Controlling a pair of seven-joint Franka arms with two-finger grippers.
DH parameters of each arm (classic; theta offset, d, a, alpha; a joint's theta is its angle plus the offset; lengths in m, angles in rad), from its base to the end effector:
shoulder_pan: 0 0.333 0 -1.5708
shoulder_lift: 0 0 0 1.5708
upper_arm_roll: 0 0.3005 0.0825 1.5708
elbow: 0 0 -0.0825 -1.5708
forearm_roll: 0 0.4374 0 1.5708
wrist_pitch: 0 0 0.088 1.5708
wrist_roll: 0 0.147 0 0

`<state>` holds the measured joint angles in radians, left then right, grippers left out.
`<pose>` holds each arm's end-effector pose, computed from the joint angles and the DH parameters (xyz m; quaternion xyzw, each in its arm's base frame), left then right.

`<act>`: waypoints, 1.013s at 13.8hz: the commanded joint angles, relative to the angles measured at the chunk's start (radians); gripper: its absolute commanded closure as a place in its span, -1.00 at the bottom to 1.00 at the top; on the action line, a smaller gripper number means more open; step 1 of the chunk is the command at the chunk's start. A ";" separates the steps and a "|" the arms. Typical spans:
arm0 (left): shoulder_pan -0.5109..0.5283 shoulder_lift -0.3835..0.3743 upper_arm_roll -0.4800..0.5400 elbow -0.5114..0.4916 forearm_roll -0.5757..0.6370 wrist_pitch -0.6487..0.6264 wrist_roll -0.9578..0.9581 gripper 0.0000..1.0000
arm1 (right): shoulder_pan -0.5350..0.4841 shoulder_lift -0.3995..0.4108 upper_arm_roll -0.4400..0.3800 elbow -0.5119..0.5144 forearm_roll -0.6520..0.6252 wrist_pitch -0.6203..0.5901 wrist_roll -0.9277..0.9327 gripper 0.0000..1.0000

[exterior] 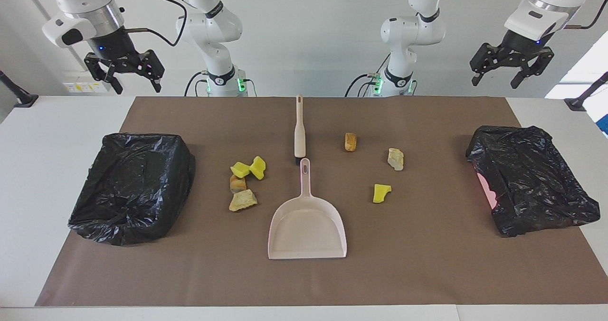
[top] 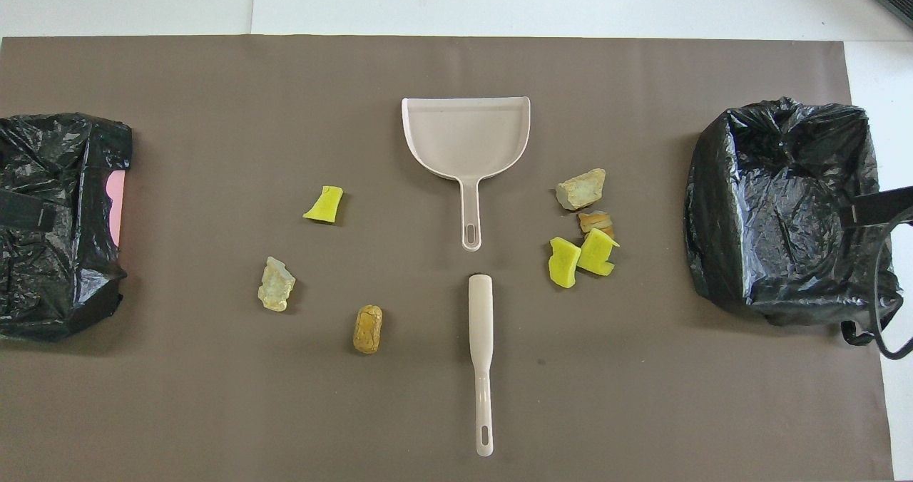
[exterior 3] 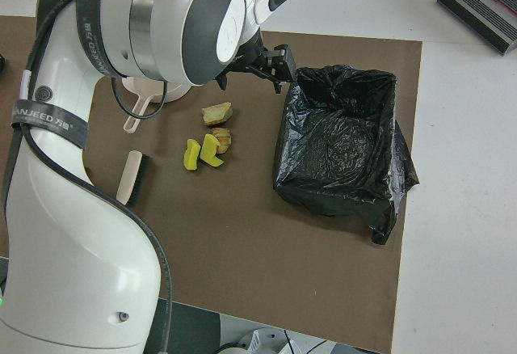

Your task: Sweep and dump trash in bin

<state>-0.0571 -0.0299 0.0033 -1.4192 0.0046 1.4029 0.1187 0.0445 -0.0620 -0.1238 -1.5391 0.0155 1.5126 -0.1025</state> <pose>0.5780 -0.0304 0.6501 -0.9963 0.0857 -0.0067 0.0024 0.5830 -0.0460 0.6171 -0.9997 -0.0122 -0.0185 0.0099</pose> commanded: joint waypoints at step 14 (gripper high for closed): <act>-0.027 -0.144 -0.035 -0.220 0.000 0.082 -0.016 -1.00 | 0.122 0.059 0.009 -0.133 0.006 0.225 -0.017 -1.00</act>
<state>-0.0603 -0.0624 -0.0150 -1.4748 0.0029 1.4096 0.1173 0.1455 -0.0374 -0.1147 -1.6626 0.0150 1.6822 -0.1025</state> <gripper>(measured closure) 0.000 0.000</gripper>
